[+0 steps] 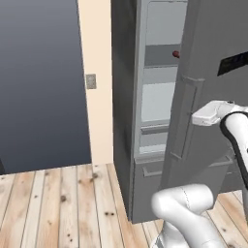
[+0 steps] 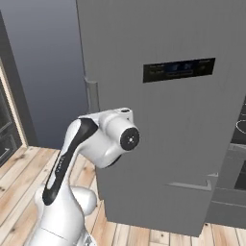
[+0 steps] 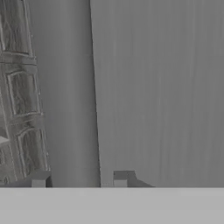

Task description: Retrieve the sausage and cheese from the fridge and place them on the cutting board on the counter.

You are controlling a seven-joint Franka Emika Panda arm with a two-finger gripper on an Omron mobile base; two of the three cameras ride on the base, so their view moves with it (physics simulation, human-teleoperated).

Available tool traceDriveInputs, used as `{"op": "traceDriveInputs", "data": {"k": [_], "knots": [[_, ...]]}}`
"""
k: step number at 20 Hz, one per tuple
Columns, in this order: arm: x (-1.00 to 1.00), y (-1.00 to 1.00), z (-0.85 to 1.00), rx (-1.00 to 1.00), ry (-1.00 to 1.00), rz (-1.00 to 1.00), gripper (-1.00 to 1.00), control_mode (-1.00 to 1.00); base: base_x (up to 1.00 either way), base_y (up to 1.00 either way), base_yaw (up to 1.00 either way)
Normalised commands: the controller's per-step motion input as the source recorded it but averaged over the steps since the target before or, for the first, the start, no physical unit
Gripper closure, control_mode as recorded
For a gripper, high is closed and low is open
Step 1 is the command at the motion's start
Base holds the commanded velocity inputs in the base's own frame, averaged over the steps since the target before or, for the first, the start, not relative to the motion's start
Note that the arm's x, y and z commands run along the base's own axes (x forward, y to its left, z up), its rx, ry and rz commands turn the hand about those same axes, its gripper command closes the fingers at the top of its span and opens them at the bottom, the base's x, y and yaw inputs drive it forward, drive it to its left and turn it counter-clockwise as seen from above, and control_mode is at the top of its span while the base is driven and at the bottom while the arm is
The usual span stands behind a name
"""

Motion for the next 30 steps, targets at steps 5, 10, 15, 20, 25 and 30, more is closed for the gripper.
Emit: {"op": "traceDriveInputs", "data": {"k": [5,10,15,20,25,30], "knots": [[-0.39,-0.79,-0.06,0.04,-0.16,0.00,1.00,-1.00,0.00,0.00,0.00],[-0.07,-0.70,0.00,0.00,-0.01,0.10,-1.00,-1.00,0.00,0.00,0.00],[-0.10,-0.43,0.03,0.00,0.03,0.21,-1.00,-1.00,0.00,0.00,0.00],[-0.70,-0.23,0.55,0.00,0.02,0.09,-1.00,-1.00,0.00,0.00,0.00],[-0.91,0.03,0.44,-0.02,0.01,0.04,-1.00,-1.00,0.00,0.00,0.00],[-0.91,0.60,0.10,-0.04,0.06,-0.31,-1.00,-1.00,0.00,0.00,0.00]]}}
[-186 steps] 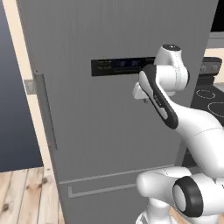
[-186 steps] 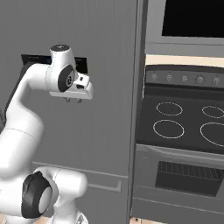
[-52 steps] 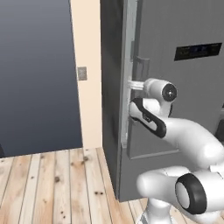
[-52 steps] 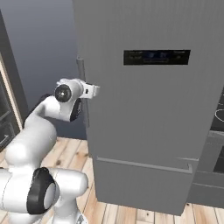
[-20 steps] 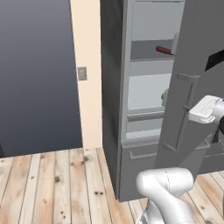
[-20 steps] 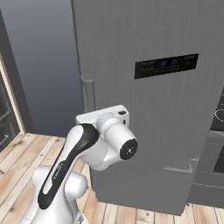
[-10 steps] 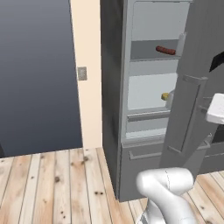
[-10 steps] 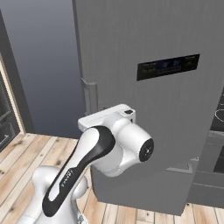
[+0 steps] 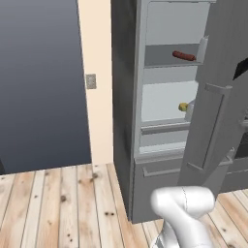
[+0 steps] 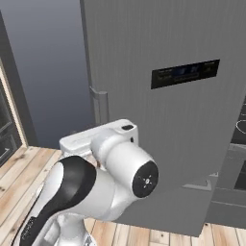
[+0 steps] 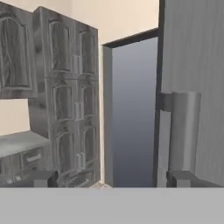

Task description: Retrieve the sausage and cheese from the fridge and place them on the cutting board on the counter.

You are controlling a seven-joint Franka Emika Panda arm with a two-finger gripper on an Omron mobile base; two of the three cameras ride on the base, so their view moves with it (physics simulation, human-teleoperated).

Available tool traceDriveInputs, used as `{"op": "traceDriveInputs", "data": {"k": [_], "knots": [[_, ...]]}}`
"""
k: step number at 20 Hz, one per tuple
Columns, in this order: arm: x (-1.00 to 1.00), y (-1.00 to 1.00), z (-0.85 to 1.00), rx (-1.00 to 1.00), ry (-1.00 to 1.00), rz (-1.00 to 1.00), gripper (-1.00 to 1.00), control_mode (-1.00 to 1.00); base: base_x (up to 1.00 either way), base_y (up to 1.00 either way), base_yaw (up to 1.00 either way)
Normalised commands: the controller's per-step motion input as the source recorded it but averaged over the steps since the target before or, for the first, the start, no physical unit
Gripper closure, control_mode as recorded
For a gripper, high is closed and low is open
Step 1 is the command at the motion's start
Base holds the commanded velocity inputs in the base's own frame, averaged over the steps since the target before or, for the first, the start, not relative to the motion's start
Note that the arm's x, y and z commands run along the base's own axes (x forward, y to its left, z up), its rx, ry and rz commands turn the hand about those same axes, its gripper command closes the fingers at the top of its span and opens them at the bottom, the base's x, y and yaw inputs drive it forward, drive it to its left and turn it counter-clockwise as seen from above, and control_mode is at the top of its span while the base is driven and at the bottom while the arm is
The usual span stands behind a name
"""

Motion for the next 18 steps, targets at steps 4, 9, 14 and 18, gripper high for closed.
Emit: {"op": "traceDriveInputs", "data": {"k": [4,9,14,18], "knots": [[-0.37,0.51,0.00,-0.12,0.16,-0.57,-1.00,-1.00,0.00,0.00,0.00],[0.24,0.95,0.00,-0.39,0.26,-0.32,-1.00,-1.00,0.00,0.00,0.00],[0.68,0.85,0.00,-0.49,0.22,-0.24,-1.00,-1.00,0.00,0.00,0.00],[0.55,0.54,0.00,-0.37,0.00,-0.38,-1.00,-1.00,0.00,0.00,0.00]]}}
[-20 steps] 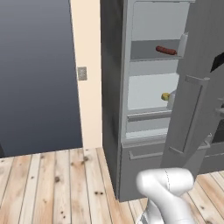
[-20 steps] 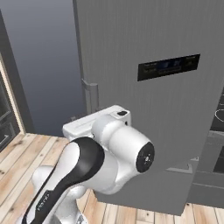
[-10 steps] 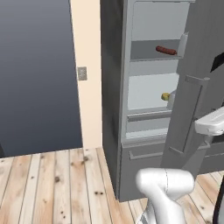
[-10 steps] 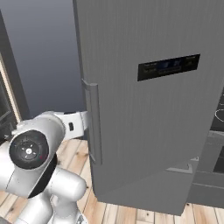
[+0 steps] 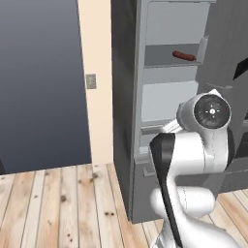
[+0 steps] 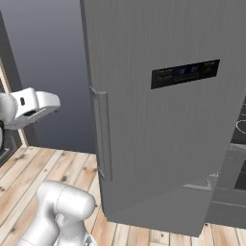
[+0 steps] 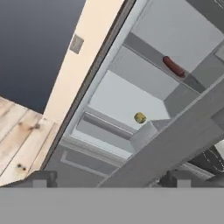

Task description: Retrieve the sausage and cheese from the fridge and place them on the cutting board on the counter.

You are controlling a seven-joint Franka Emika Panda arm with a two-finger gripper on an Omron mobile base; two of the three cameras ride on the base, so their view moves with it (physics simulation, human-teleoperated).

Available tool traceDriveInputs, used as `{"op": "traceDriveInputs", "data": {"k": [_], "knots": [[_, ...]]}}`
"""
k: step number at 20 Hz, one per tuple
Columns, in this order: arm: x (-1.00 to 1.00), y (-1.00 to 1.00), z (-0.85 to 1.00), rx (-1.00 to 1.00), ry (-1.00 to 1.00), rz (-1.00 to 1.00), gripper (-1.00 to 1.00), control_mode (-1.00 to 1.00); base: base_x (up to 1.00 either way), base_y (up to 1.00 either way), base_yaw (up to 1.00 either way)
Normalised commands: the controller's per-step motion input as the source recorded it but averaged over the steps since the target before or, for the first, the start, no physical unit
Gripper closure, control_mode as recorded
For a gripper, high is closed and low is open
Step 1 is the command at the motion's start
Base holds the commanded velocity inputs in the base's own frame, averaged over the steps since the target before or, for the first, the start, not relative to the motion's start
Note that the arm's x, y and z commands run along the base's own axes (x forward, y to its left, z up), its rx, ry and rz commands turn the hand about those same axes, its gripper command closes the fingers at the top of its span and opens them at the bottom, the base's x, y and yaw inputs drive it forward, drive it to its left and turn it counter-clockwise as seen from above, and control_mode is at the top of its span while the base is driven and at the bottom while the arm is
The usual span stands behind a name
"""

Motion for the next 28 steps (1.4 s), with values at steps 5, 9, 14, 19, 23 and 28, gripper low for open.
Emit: {"op": "traceDriveInputs", "data": {"k": [5,9,14,19,23,28], "knots": [[0.63,0.33,0.00,-0.34,0.01,-0.48,-1.00,-1.00,0.00,0.00,0.00],[0.99,0.00,0.00,-0.15,0.03,-0.48,-1.00,-1.00,0.00,0.00,0.00],[0.97,0.00,0.00,-0.14,0.08,-0.42,-1.00,-1.00,0.00,0.00,0.00],[0.86,-0.40,0.00,-0.13,0.11,-0.35,-1.00,-1.00,0.00,0.00,0.00],[0.54,-0.54,-0.04,-0.09,0.01,-0.22,-1.00,-1.00,0.00,0.00,0.00],[0.01,-0.59,-0.04,-0.03,0.00,-0.08,-1.00,-1.00,0.00,0.00,0.00]]}}
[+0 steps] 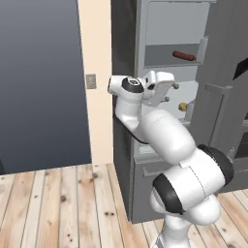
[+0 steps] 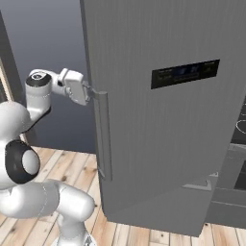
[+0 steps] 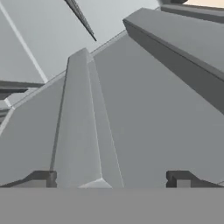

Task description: Retrieve the sausage and cheese from the fridge and place them on the cutting board on the counter.

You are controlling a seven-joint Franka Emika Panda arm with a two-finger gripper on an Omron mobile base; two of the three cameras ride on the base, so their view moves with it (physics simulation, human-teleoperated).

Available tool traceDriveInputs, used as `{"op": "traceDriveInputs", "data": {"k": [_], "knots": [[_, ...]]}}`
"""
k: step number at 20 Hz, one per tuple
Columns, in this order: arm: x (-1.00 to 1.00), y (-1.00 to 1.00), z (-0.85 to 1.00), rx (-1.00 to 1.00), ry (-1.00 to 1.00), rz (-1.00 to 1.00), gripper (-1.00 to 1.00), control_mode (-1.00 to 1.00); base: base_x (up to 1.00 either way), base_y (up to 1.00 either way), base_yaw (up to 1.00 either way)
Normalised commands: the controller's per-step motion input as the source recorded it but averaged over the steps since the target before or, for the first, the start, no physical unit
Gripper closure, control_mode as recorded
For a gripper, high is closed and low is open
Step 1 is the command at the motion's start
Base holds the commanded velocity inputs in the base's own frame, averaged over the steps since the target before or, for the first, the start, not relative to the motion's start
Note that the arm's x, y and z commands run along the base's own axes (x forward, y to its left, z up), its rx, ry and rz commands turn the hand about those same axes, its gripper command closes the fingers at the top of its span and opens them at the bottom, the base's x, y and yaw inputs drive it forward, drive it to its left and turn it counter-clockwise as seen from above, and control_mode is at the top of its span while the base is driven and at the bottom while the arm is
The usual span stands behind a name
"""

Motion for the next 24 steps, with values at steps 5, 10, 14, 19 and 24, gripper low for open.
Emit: {"op": "traceDriveInputs", "data": {"k": [5,10,14,19,24], "knots": [[0.00,-0.67,-0.10,-0.07,0.00,-0.08,-1.00,-1.00,0.00,0.00,0.00],[-0.11,-0.79,-0.03,-0.11,-0.02,-0.17,-1.00,-1.00,0.00,0.00,0.00],[-0.50,-0.93,0.00,-0.08,-0.04,-0.25,-1.00,-1.00,0.00,0.00,0.00],[-0.82,-1.00,0.00,-0.05,-0.02,-0.32,-1.00,-1.00,0.00,0.00,0.00],[-0.73,-1.00,0.00,-0.06,-0.01,-0.14,-1.00,-1.00,0.00,0.00,0.00]]}}
